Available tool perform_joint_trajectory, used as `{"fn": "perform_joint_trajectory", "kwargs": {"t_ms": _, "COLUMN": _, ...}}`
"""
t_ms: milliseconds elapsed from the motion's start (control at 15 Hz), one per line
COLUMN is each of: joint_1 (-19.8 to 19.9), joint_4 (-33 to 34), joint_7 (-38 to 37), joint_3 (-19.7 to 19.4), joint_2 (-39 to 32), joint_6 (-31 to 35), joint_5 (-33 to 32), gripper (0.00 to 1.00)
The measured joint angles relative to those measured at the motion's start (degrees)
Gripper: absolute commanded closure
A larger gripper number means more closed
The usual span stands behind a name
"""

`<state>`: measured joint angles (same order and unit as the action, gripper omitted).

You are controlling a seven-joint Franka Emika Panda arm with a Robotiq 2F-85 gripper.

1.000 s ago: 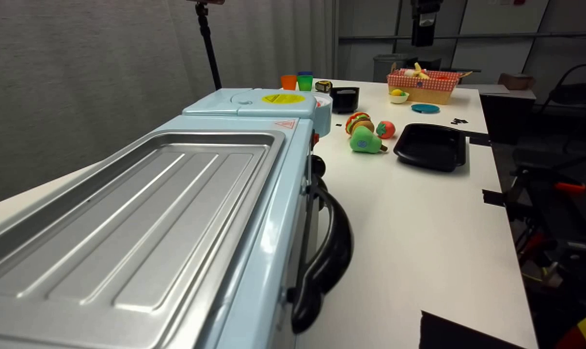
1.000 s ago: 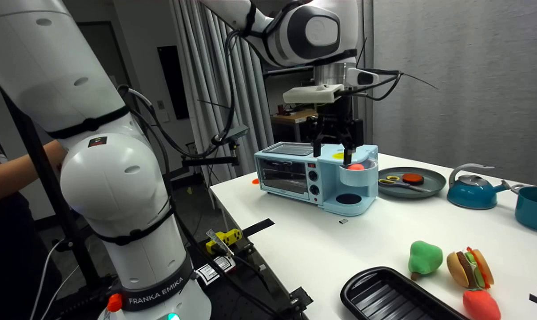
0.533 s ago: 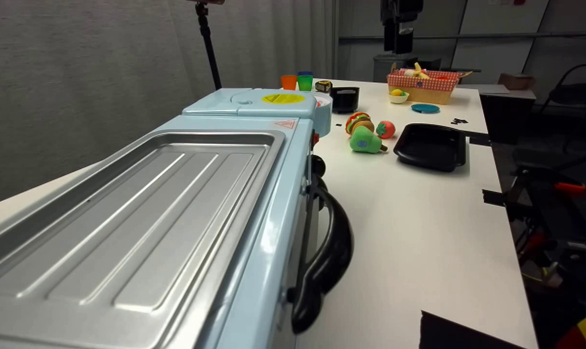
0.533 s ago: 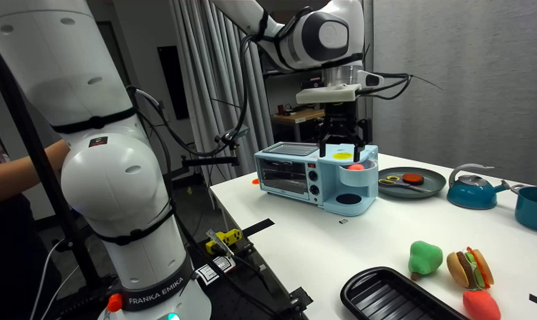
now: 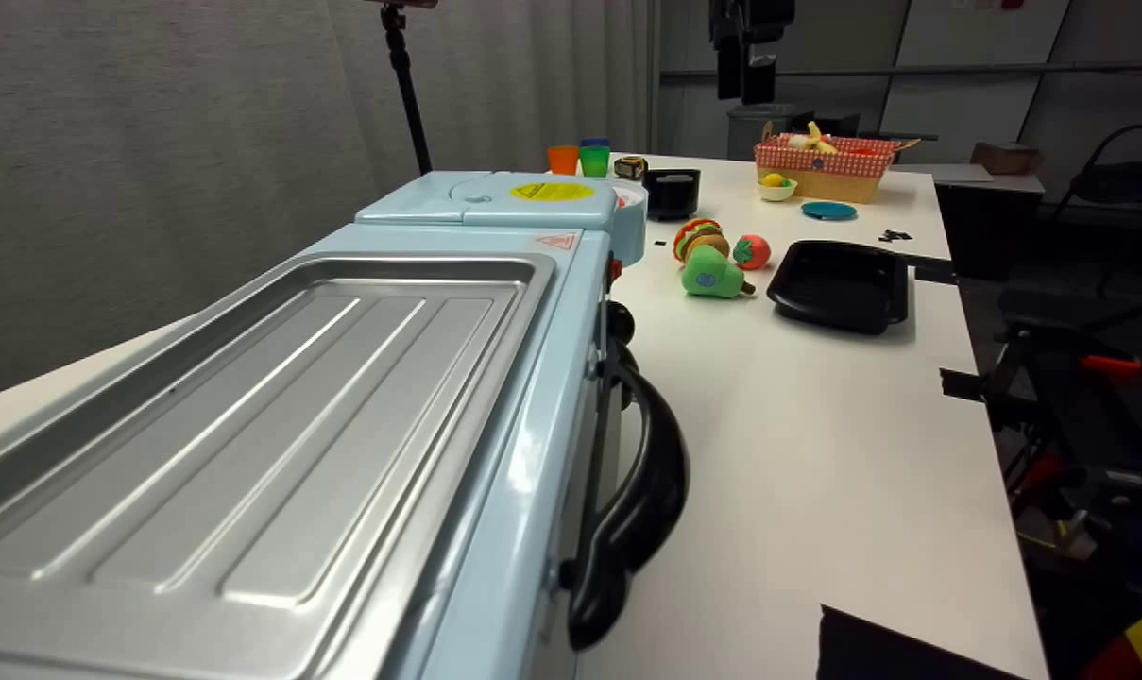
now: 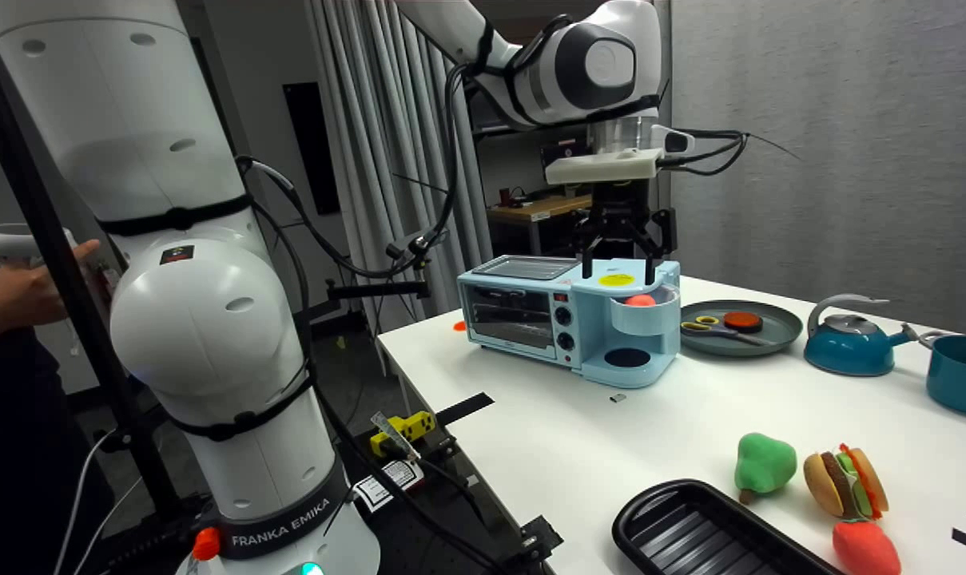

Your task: Remove the orange plushy from the compartment and put it atop the toaster oven

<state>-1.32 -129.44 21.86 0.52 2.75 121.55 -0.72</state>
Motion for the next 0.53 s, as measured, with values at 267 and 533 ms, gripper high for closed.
{"fn": "perform_joint_trajectory", "kwargs": {"t_ms": 267, "joint_1": 0.00, "joint_4": -0.01, "joint_7": 0.01, "joint_3": 0.00, "joint_2": 0.00, "joint_6": 0.00, "joint_5": 0.00, "gripper": 0.00}}
{"fn": "perform_joint_trajectory", "kwargs": {"t_ms": 533, "joint_1": 0.11, "joint_4": 0.01, "joint_7": 0.29, "joint_3": -0.31, "joint_2": -0.42, "joint_6": 0.00, "joint_5": 0.00, "gripper": 0.00}}
